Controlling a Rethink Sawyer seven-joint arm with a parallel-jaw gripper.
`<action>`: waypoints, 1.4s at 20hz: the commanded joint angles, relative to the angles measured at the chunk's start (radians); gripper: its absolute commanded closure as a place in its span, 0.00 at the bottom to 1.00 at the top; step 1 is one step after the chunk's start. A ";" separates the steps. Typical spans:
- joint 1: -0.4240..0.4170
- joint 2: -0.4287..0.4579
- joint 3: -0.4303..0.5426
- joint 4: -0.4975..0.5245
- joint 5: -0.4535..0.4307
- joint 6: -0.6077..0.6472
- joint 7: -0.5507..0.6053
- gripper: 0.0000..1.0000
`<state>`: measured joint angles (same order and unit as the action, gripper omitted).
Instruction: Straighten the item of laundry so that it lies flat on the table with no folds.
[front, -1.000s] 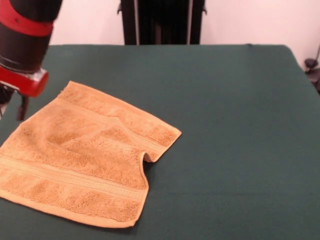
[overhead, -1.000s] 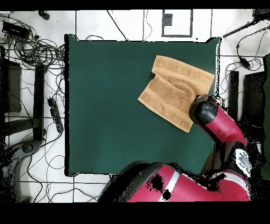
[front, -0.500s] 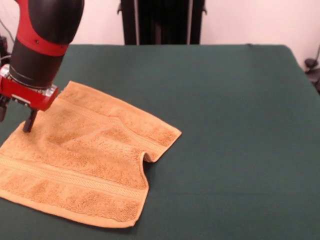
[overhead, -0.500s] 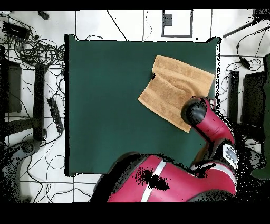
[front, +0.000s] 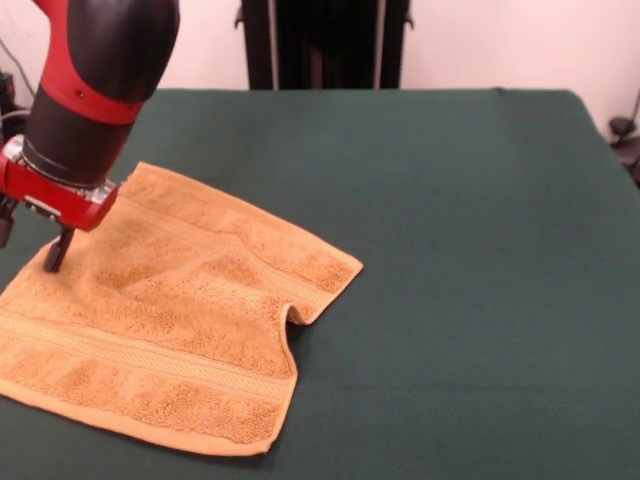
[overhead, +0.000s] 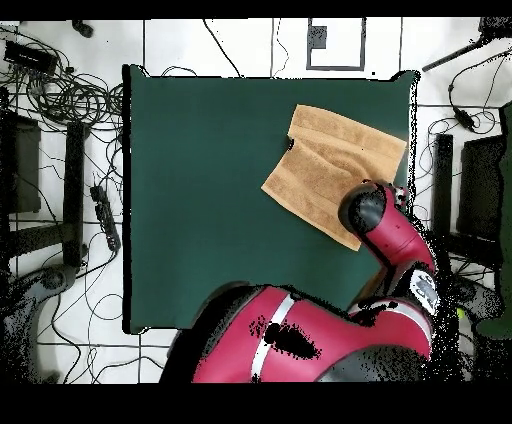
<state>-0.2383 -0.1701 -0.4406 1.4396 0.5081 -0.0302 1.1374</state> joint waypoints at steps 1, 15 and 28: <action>0.029 0.052 0.066 0.007 0.080 -0.041 0.321 0.00; -0.123 0.134 0.109 -0.127 -0.048 0.058 0.127 0.00; -0.345 0.036 0.327 -0.098 -0.369 0.063 0.111 0.00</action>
<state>-0.5773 -0.1430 -0.3329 1.2940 0.2228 -0.0656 1.1374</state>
